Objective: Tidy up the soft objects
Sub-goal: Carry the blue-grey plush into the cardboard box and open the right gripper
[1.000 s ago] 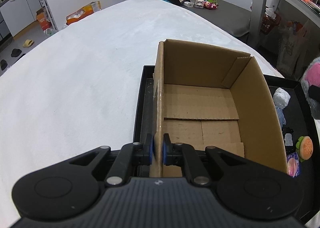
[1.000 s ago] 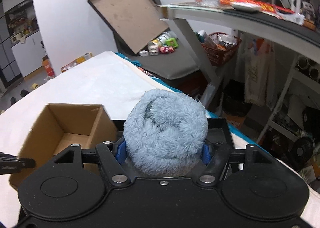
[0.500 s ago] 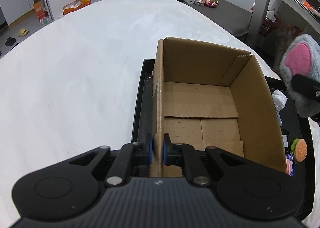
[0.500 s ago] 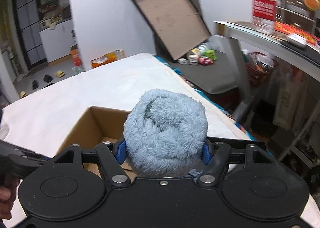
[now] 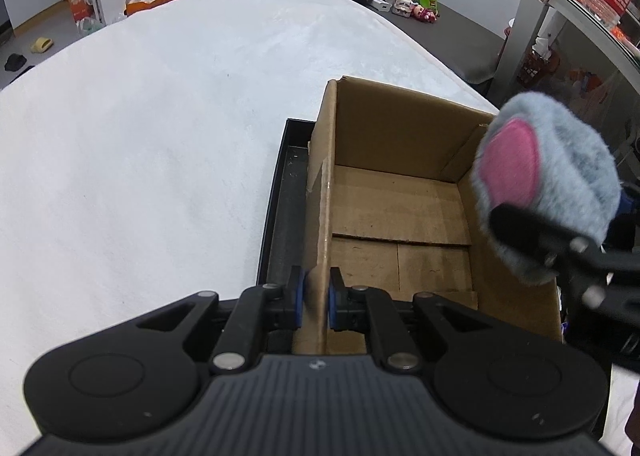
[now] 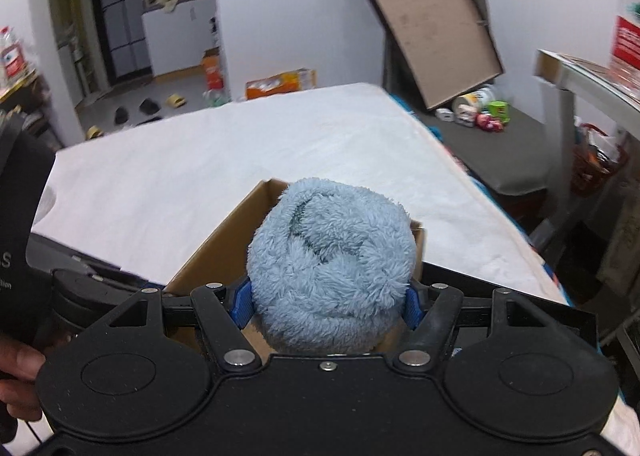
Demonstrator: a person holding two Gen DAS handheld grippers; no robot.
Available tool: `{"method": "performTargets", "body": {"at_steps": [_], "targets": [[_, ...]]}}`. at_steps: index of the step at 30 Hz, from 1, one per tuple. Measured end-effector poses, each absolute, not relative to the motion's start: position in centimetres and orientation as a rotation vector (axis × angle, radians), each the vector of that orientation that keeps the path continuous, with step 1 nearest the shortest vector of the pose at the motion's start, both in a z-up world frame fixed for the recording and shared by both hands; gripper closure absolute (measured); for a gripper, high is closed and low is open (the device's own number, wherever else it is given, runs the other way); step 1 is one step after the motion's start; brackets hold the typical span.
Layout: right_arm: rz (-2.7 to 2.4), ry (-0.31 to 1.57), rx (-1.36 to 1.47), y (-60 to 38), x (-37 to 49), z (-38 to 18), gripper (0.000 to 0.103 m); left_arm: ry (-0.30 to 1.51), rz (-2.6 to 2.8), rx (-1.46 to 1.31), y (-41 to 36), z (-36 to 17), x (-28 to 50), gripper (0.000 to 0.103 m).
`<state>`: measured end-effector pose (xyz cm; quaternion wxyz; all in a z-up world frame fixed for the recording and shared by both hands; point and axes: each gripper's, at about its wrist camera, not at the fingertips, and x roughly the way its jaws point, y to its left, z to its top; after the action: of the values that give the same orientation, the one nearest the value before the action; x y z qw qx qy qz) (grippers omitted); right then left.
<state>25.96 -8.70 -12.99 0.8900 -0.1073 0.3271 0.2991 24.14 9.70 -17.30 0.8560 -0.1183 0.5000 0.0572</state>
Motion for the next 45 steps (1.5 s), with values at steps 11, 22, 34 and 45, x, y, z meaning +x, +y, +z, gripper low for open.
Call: {"method": "performTargets", "body": {"at_steps": [11, 22, 34, 45], "targets": [[0.729, 0.728, -0.391, -5.6, 26.1, -14.6, 0.036, 1.064, 0.109, -0.302, 10.6, -17.4, 24.5, 0.092], [0.740, 0.798, -0.400, -4.3, 28.3, -16.4, 0.032, 1.066, 0.101, -0.356, 11.5, -17.8, 24.9, 0.092], [0.743, 0.796, -0.454, -3.1, 29.1, -17.7, 0.028, 1.081, 0.092, -0.385, 12.1, -17.7, 25.0, 0.089], [0.737, 0.783, -0.463, -3.7, 28.9, -17.1, 0.022, 1.095, 0.117, -0.408, 12.6, -17.6, 25.5, 0.089]]}}
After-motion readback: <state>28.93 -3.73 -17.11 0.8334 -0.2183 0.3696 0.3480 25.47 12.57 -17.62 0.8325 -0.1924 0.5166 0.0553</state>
